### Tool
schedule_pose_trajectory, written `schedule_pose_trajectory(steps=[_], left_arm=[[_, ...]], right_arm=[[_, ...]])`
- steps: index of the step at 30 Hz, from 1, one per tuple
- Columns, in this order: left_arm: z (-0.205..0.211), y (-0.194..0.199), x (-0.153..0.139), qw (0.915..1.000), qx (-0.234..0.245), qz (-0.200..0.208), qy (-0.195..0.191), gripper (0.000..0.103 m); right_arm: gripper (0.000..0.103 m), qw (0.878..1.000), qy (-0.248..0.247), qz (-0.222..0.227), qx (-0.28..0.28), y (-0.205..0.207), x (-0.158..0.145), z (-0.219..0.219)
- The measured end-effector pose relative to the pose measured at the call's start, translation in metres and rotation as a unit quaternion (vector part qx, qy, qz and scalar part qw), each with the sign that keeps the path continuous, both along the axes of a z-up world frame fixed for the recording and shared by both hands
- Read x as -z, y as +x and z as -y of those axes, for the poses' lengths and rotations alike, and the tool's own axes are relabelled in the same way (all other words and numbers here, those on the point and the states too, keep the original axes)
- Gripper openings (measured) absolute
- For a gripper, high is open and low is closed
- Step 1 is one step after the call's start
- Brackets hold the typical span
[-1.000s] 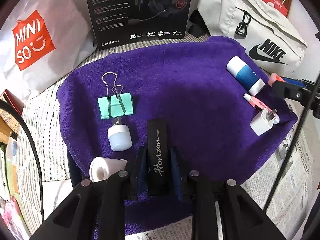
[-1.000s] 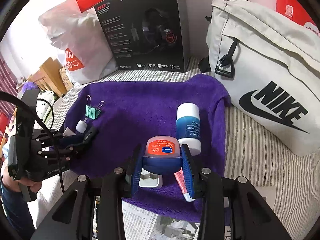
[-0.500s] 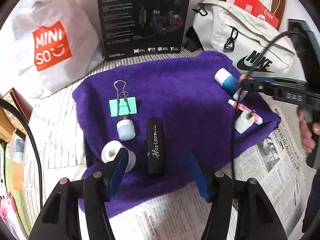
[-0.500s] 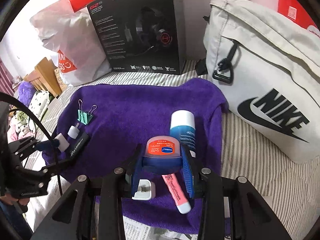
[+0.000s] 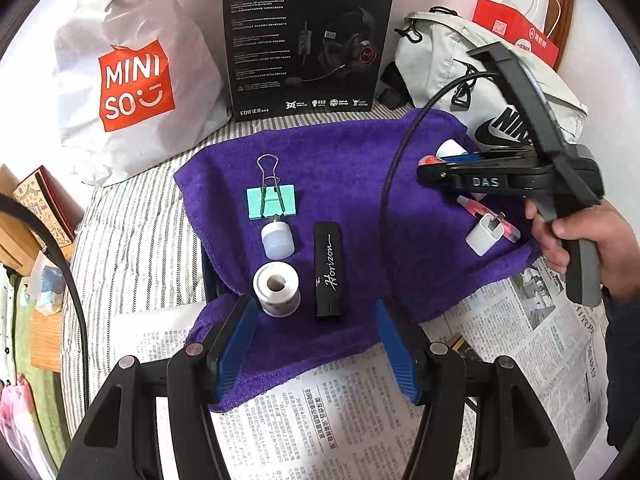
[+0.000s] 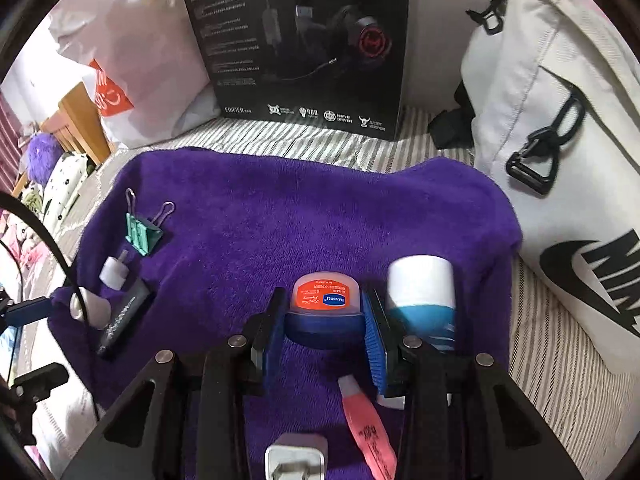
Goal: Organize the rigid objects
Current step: 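Lower the Vaseline tin onto the towel and open the right tool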
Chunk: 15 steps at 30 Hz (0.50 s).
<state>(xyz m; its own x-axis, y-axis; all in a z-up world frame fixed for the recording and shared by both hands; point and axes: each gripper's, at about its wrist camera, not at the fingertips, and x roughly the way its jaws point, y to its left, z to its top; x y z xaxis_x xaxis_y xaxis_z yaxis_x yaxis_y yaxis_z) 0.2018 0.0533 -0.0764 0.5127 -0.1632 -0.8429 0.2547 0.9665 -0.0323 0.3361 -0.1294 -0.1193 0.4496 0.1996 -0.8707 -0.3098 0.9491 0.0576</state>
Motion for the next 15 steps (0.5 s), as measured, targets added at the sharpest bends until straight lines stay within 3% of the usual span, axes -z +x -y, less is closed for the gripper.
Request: schedule_pose_trajectory(steps=[15], left_arm=[[0.0038, -0.0048, 0.0023, 0.9999, 0.011, -0.005, 0.004, 0.06]], right_arm=[[0.039, 1.0, -0.025, -0.001, -0.019, 0.0033, 0.0097, -0.0063]])
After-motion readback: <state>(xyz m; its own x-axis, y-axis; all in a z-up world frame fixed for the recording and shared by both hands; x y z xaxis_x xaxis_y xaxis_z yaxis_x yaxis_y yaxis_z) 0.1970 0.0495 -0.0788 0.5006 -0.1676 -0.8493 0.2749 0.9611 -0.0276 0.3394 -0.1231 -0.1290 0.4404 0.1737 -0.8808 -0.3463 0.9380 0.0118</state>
